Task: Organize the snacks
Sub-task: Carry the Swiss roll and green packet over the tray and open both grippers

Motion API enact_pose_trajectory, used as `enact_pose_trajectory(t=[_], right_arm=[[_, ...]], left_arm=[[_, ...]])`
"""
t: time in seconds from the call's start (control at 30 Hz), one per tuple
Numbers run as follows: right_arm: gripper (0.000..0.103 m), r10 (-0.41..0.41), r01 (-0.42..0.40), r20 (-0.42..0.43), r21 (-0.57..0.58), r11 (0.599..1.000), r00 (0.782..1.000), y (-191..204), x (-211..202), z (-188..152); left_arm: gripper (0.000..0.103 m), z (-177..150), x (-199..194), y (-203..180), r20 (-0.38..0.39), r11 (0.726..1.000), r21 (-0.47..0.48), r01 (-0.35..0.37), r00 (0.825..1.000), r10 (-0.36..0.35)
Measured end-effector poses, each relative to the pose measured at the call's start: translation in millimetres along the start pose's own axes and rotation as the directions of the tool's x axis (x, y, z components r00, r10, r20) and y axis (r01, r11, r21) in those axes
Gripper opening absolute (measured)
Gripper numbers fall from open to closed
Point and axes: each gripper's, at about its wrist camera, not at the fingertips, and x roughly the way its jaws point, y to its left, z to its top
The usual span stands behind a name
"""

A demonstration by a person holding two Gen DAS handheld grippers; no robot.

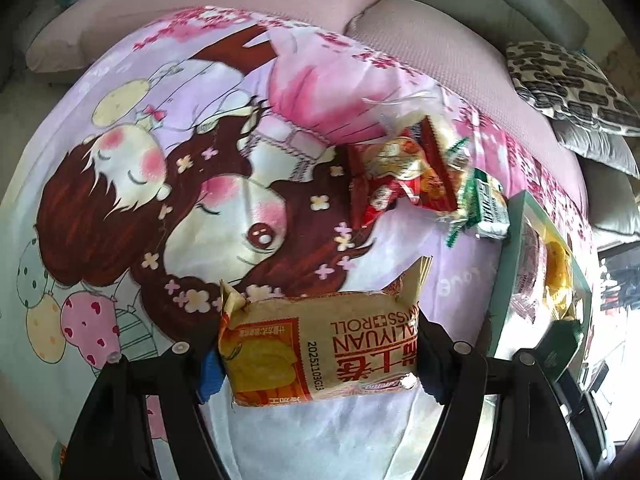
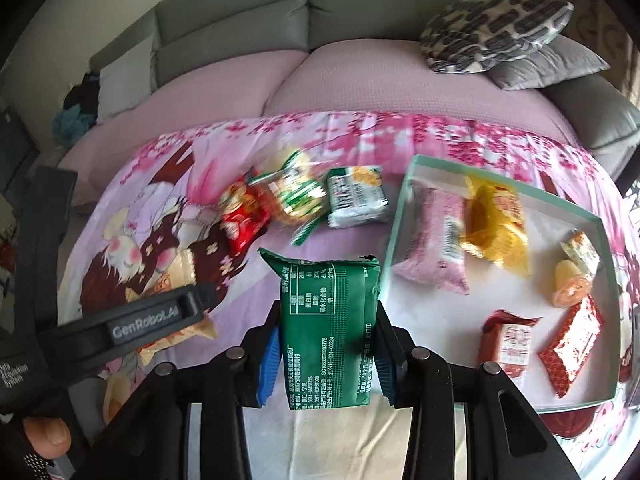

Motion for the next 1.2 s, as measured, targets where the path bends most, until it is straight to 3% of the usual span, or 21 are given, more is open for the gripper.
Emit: enact_pose_trajectory(t=[0.23,0.5,0.67,0.8,0.97,1.2], right_arm=[[0.042,-0.071,0.063,0.043,0.161,0.985,0.997,-57,-13,11],[0.043,-0.175,0.154,0.031,0.342,0.927,0.984,-136,-21,2],[0.043,-0.251,0.225,-0.002,0.453,0.863,0.968,-183,-24,-7],[0.043,-0.289,0.267,-0.037,0.508,0.819,0.957,-211,-22,-16],[0.043,-0.3,0.288,-0.069,0.542,0.79,0.952,-231,-15,-24],[0.043,-0.275,0.28,-0.097,0.565,0.776,0.957,-244,-4,-30]], left_arm=[[0.077,-3,-10,-31,0.026,0.997,0.083,0.008,1.0,-0.01],[0.077,-7,-22,-95,0.047,0.971,0.239,0.029,0.998,-0.041],[0.077,-12,-18,-151,0.036,0.932,0.359,0.042,0.998,-0.059],[0.077,-23,-8,-195,0.006,0.886,0.461,0.054,0.998,-0.064],[0.077,-34,9,-235,-0.017,0.841,0.537,0.064,0.998,-0.064],[0.077,-42,34,-267,-0.038,0.817,0.571,0.074,0.997,-0.064]])
